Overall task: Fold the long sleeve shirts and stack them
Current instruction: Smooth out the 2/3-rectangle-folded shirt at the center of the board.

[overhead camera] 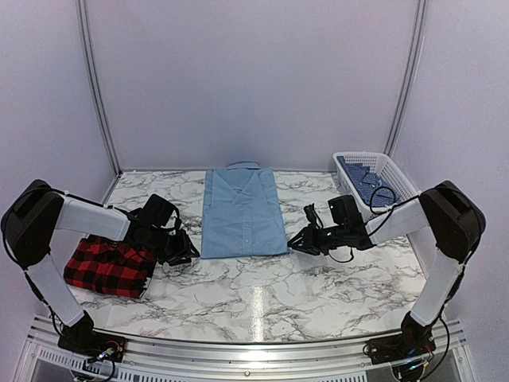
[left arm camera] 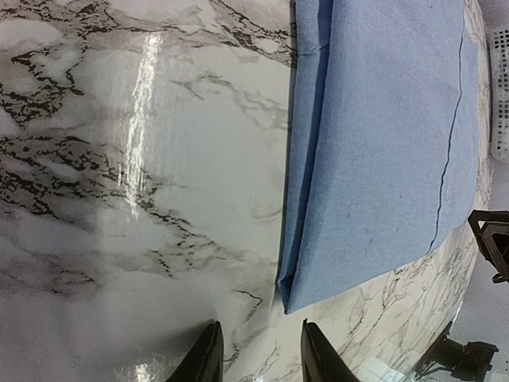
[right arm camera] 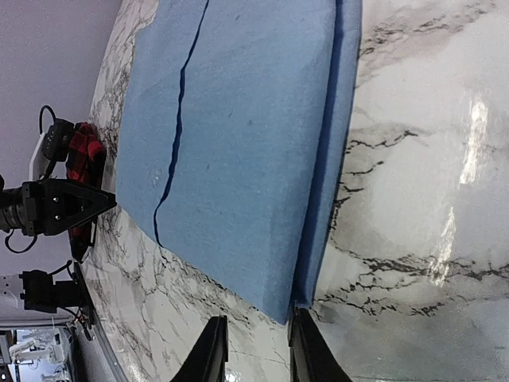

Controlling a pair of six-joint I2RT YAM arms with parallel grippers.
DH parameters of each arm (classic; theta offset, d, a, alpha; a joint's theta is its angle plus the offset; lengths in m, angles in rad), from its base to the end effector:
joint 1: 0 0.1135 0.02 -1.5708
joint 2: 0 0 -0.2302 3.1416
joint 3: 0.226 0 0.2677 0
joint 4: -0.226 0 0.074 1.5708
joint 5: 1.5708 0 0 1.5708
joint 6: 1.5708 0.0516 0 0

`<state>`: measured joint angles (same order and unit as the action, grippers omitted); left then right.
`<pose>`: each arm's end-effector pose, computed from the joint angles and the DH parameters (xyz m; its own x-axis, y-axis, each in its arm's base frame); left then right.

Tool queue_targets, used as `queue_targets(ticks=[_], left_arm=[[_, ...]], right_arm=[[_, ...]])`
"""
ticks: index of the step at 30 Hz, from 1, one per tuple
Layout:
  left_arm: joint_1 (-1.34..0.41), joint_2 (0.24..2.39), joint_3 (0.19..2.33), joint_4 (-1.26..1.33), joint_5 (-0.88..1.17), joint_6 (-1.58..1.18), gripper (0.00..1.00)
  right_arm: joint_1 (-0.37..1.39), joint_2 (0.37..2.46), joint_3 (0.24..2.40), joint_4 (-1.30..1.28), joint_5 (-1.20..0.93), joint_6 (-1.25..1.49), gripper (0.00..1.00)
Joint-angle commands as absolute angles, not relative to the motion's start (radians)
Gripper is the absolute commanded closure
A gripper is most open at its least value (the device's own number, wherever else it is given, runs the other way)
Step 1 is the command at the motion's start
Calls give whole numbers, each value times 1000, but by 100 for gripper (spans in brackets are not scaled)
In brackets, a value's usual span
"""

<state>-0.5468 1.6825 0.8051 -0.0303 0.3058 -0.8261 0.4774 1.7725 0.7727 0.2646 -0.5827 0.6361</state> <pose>0.2776 -0.1871 0.0829 -0.9372 -0.2504 -0.2427 -0.0516 0.7881 -0.6134 0.2929 0.1835 0.0734 -0.9225 0.0813 -0.3774 -0.2463 0.6288 0.7375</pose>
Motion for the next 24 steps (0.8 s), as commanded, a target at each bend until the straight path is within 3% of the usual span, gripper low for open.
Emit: queue_targets(ticks=[1,13,24], left_arm=[[-546,1710,816,-62,299,-813,66],[-549,1725,824,-62,298,-814,66],[-549,1717,822,-70,296,-809,66]], right_arm=[[504,1763,840,237,-546,624,80],[551,1845,898,261,-566,643,85],[500,1841,791,322,-563,682,87]])
